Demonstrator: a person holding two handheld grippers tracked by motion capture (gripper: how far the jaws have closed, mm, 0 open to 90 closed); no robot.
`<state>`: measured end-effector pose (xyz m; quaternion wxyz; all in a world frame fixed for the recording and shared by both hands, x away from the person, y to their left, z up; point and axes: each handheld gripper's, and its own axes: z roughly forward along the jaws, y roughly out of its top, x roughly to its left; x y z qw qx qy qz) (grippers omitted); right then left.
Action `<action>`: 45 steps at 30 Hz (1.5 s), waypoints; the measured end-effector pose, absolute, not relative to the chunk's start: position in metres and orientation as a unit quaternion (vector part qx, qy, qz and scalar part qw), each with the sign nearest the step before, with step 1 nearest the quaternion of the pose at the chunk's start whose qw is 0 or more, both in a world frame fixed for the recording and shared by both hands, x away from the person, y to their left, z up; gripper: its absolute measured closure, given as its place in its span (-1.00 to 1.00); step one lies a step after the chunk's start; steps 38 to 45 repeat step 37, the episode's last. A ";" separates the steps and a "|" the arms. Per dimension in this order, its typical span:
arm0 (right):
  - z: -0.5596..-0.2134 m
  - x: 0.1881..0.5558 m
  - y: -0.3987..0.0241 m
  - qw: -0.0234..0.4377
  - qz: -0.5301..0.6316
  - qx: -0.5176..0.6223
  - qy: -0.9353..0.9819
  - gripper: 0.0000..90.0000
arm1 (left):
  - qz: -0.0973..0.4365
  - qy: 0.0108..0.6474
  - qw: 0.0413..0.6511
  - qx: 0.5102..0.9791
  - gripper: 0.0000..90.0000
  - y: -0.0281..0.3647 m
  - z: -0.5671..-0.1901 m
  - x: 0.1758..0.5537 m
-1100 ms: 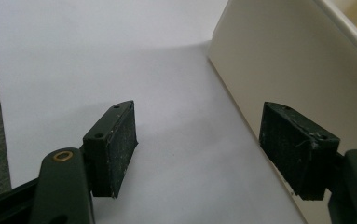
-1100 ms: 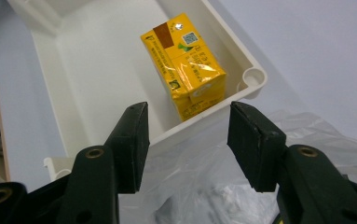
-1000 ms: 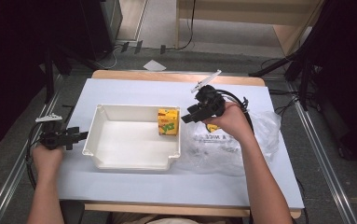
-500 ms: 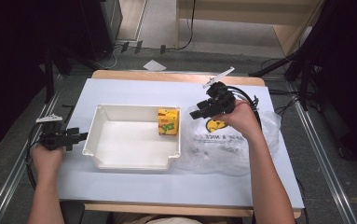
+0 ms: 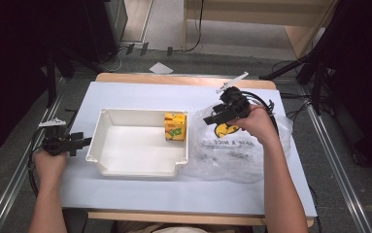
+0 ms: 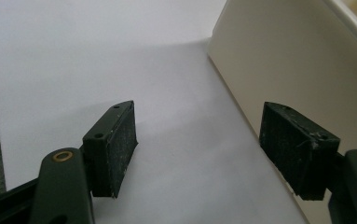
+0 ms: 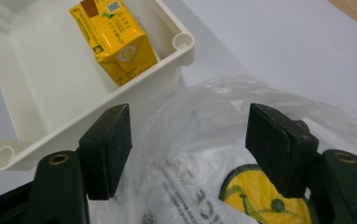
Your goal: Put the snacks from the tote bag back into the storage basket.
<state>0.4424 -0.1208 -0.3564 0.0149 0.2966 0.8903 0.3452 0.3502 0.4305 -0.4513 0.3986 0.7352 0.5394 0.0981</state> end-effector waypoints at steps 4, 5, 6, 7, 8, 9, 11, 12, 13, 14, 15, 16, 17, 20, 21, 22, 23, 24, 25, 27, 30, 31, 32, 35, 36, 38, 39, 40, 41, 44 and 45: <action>-0.360 0.446 -0.130 0.017 0.338 0.310 0.888 -0.31 | 0.098 0.540 0.397 0.736 -0.36 0.430 -0.451 0.350; -0.360 0.447 -0.132 0.019 0.336 0.315 0.888 -0.31 | 0.099 0.539 0.397 0.736 -0.36 0.430 -0.451 0.350; -0.360 0.447 -0.134 0.020 0.334 0.317 0.887 -0.31 | 0.099 0.539 0.397 0.736 -0.36 0.430 -0.451 0.351; -0.361 0.448 -0.136 0.022 0.333 0.320 0.886 -0.32 | 0.098 0.539 0.398 0.736 -0.36 0.430 -0.451 0.351; -0.361 0.448 -0.138 0.022 0.333 0.322 0.886 -0.32 | 0.098 0.539 0.398 0.736 -0.36 0.430 -0.452 0.351; -0.361 0.448 -0.140 0.023 0.332 0.325 0.886 -0.32 | 0.097 0.539 0.397 0.736 -0.36 0.430 -0.452 0.351; -0.361 0.449 -0.143 0.024 0.329 0.331 0.884 -0.32 | 0.097 0.539 0.398 0.736 -0.36 0.430 -0.452 0.351; -0.362 0.450 -0.144 0.024 0.328 0.333 0.884 -0.32 | 0.098 0.539 0.398 0.736 -0.36 0.430 -0.452 0.351; -0.362 0.450 -0.146 0.025 0.327 0.336 0.883 -0.32 | 0.098 0.539 0.399 0.735 -0.36 0.430 -0.452 0.352; -0.363 0.451 -0.147 0.026 0.327 0.338 0.882 -0.32 | 0.098 0.538 0.399 0.736 -0.36 0.430 -0.452 0.352; -0.363 0.451 -0.148 0.027 0.326 0.339 0.882 -0.32 | 0.098 0.539 0.399 0.736 -0.36 0.430 -0.452 0.352; -0.363 0.451 -0.149 0.027 0.324 0.341 0.882 -0.32 | 0.098 0.538 0.399 0.736 -0.36 0.430 -0.452 0.352; -0.363 0.452 -0.150 0.026 0.325 0.342 0.881 -0.32 | 0.098 0.538 0.399 0.736 -0.36 0.430 -0.452 0.352; -0.365 0.453 -0.153 0.028 0.324 0.344 0.881 -0.32 | 0.099 0.539 0.401 0.734 -0.36 0.430 -0.451 0.352; -0.365 0.453 -0.153 0.028 0.322 0.345 0.881 -0.32 | 0.099 0.539 0.401 0.734 -0.36 0.430 -0.451 0.352; -0.365 0.454 -0.153 0.028 0.320 0.347 0.881 -0.32 | 0.099 0.538 0.401 0.735 -0.36 0.430 -0.451 0.352; -0.366 0.454 -0.153 0.028 0.318 0.347 0.882 -0.32 | 0.099 0.538 0.401 0.735 -0.36 0.429 -0.451 0.352; -0.366 0.453 -0.153 0.028 0.316 0.348 0.882 -0.32 | 0.099 0.538 0.402 0.735 -0.36 0.430 -0.452 0.352; -0.366 0.453 -0.153 0.028 0.316 0.346 0.883 -0.33 | 0.098 0.538 0.402 0.734 -0.36 0.430 -0.452 0.352; -0.366 0.452 -0.154 0.025 0.316 0.346 0.883 -0.33 | 0.097 0.539 0.399 0.735 -0.36 0.429 -0.452 0.353; -0.365 0.452 -0.156 0.027 0.317 0.346 0.883 -0.33 | 0.098 0.540 0.396 0.736 -0.36 0.429 -0.452 0.353; -0.365 0.452 -0.157 0.028 0.318 0.349 0.881 -0.33 | 0.098 0.539 0.397 0.736 -0.36 0.429 -0.451 0.352; -0.365 0.452 -0.158 0.028 0.319 0.349 0.881 -0.33 | 0.098 0.538 0.398 0.736 -0.36 0.429 -0.451 0.352; -0.365 0.454 -0.160 0.015 0.309 0.360 0.880 -0.29 | 0.100 0.539 0.399 0.735 -0.37 0.429 -0.451 0.353; -0.365 0.455 -0.161 0.012 0.304 0.369 0.878 -0.29 | 0.099 0.540 0.399 0.735 -0.37 0.429 -0.452 0.353; -0.366 0.456 -0.162 0.009 0.302 0.375 0.876 -0.31 | 0.098 0.540 0.398 0.735 -0.36 0.429 -0.452 0.353; -0.366 0.456 -0.162 0.009 0.302 0.375 0.876 -0.31 | 0.098 0.540 0.398 0.735 -0.36 0.429 -0.452 0.353; -0.366 0.456 -0.162 0.009 0.302 0.375 0.876 -0.31 | 0.098 0.540 0.398 0.735 -0.36 0.429 -0.452 0.353; -0.366 0.456 -0.162 0.009 0.302 0.375 0.876 -0.31 | 0.098 0.540 0.398 0.735 -0.36 0.429 -0.452 0.353; -0.366 0.456 -0.162 0.009 0.302 0.375 0.876 -0.31 | 0.098 0.540 0.398 0.735 -0.36 0.429 -0.452 0.353; -0.366 0.456 -0.162 0.009 0.302 0.375 0.876 -0.31 | 0.098 0.540 0.398 0.735 -0.36 0.429 -0.452 0.353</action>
